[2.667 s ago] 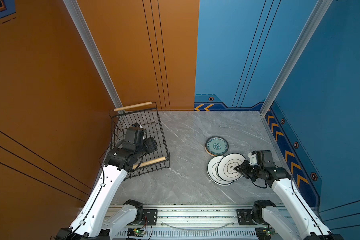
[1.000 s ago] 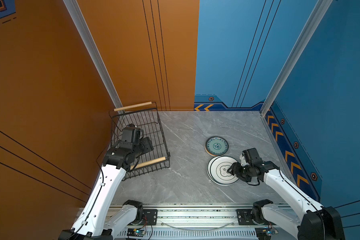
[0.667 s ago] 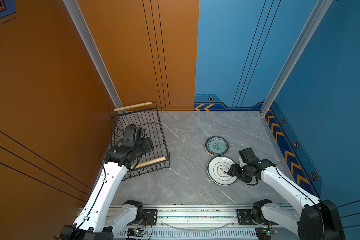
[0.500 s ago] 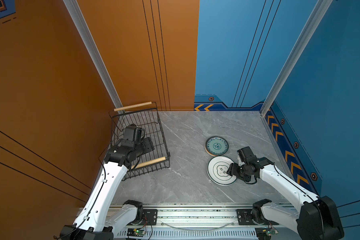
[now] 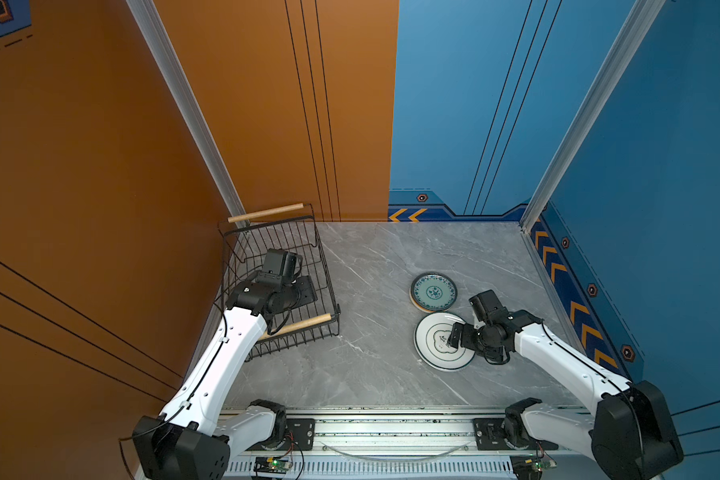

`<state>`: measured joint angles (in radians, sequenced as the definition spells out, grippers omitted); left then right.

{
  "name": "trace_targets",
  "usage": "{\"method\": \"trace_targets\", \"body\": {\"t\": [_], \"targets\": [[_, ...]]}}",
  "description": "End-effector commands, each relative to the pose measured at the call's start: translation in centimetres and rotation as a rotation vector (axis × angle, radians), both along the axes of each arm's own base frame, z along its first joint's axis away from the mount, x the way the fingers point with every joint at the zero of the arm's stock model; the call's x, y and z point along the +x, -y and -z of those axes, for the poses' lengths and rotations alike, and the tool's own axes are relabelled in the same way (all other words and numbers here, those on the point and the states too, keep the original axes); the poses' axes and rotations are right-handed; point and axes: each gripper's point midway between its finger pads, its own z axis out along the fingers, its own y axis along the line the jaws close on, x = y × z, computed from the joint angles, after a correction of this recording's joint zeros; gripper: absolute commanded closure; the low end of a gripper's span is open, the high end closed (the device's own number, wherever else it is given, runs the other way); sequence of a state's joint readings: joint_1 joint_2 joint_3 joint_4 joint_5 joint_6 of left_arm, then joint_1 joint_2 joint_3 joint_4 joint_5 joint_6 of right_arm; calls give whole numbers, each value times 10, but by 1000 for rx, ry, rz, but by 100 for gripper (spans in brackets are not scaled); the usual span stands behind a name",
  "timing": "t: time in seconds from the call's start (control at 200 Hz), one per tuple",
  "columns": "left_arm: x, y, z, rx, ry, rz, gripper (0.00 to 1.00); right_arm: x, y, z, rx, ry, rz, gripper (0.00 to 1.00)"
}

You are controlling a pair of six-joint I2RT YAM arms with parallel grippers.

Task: Unload the plates from the dish rack

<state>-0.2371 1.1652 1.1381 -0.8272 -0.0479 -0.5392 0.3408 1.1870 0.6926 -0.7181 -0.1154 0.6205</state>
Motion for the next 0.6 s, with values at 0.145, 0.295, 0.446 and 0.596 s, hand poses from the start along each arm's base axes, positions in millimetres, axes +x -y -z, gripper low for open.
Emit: {"method": "trace_targets", "body": {"t": [0.145, 0.295, 0.446, 0.596], "targets": [[28, 30, 11, -1, -24, 48, 32, 11, 11, -9, -74, 41, 7, 0], [46, 46, 17, 31, -44, 66, 32, 20, 15, -18, -88, 73, 13, 0], [64, 56, 30, 51, -82, 71, 32, 28, 18, -26, -92, 101, 15, 0], [79, 63, 43, 69, -112, 73, 33, 33, 22, -32, -88, 119, 18, 0]]}}
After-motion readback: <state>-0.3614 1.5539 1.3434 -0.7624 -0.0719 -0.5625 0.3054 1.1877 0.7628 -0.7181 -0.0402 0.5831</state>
